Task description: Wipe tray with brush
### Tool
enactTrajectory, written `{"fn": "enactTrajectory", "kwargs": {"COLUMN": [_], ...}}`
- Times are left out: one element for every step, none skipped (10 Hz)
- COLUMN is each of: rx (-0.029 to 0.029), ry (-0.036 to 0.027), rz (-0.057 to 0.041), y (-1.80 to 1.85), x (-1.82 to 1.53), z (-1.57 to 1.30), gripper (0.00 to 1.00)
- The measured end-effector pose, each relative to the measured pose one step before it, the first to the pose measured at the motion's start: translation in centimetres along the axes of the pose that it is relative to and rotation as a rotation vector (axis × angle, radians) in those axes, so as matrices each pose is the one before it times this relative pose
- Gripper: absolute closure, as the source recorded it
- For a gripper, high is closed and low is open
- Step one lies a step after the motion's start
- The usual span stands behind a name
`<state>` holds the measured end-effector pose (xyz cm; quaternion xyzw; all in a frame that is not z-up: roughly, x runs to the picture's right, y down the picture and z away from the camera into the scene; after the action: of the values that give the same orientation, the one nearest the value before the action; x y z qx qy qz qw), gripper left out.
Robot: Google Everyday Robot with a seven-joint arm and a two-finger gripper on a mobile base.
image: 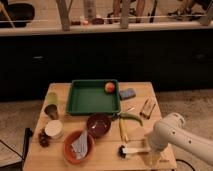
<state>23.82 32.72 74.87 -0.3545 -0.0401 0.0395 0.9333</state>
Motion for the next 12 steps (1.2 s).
{"fn": "enactTrajectory", "kwargs": {"rx": [-0.00047, -0.00078, -0.00068, -0.00079, -0.00025, 0.00023, -0.00122, 0.0014, 0.00041, 0.00088, 0.0039, 0.00856], "ry": [-0.00091, -0.00028, 0.00012, -0.00009, 0.00024, 0.00044, -0.00051, 0.00041, 0.00014, -0.00004, 0.00136, 0.00101], "rz": [0.00236, 0.002, 0.0022, 0.00586, 0.00471, 0.0032, 0.00187, 0.00267, 0.0035, 0.00556, 0.00379, 0.00408], "y": [-0.066, -0.087, -0.027, 0.014, 0.002, -0.043, 0.011, -0.101, 0.024, 0.111, 0.091, -0.075], "x": [-0.004, -0.036, 0.005, 0.105, 0.092, 0.026, -0.018, -0.063, 0.025, 0.03, -0.029, -0.141], "z": [0.115, 0.094, 0.067, 0.096, 0.074, 0.024, 0.081, 0.003, 0.028, 0.029, -0.159, -0.504], "gripper": [0.2, 0.2, 0.21, 0.22, 0.25, 0.32, 0.36, 0.47, 0.56, 0.67, 0.76, 0.86]}}
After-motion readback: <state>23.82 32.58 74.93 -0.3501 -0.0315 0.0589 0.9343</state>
